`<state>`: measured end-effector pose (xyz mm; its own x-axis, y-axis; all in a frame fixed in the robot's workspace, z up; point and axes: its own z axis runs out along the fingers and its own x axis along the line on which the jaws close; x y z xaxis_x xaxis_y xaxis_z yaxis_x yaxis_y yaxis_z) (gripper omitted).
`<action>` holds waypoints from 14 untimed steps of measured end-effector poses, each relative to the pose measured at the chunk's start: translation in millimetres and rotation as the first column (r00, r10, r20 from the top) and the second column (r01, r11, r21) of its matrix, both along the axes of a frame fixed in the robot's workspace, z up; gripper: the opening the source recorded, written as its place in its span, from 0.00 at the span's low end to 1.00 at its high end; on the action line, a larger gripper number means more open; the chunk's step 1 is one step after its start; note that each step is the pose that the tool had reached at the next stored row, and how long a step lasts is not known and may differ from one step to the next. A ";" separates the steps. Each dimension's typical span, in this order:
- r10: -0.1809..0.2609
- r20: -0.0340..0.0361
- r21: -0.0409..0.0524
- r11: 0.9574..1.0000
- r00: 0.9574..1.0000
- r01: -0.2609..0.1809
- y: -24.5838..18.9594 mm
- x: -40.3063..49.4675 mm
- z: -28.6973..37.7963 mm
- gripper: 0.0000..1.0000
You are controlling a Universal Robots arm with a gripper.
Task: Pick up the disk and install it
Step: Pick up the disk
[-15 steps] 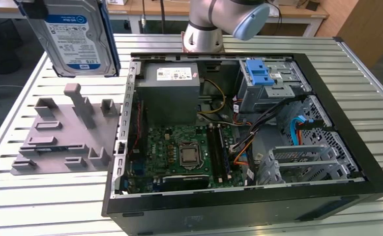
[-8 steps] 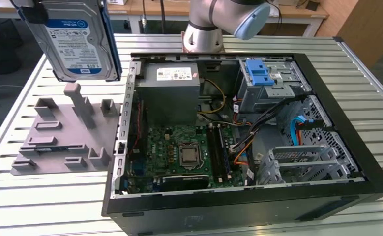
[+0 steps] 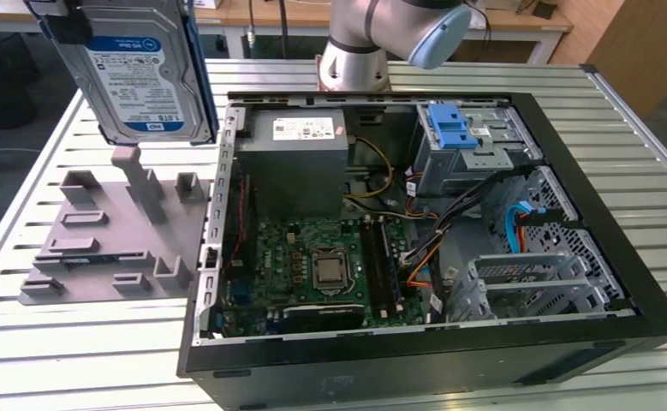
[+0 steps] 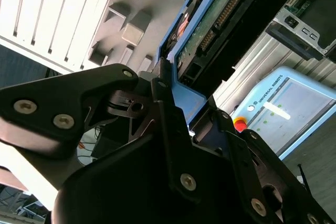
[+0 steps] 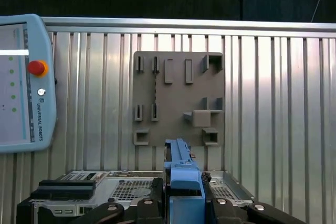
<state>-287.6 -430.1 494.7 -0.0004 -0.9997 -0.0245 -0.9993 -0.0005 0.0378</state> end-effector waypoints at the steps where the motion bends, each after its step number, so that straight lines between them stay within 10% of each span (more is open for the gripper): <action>1: 0.000 0.000 0.000 1.000 1.000 0.000 -0.4 0.7 0.0 0.36; 14: 0.000 0.000 0.000 1.000 1.000 0.000 -6.3 5.6 -0.3 0.36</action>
<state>-282.0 -436.4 494.4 -0.0004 -0.9997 -0.0245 -0.9993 -0.0005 0.0379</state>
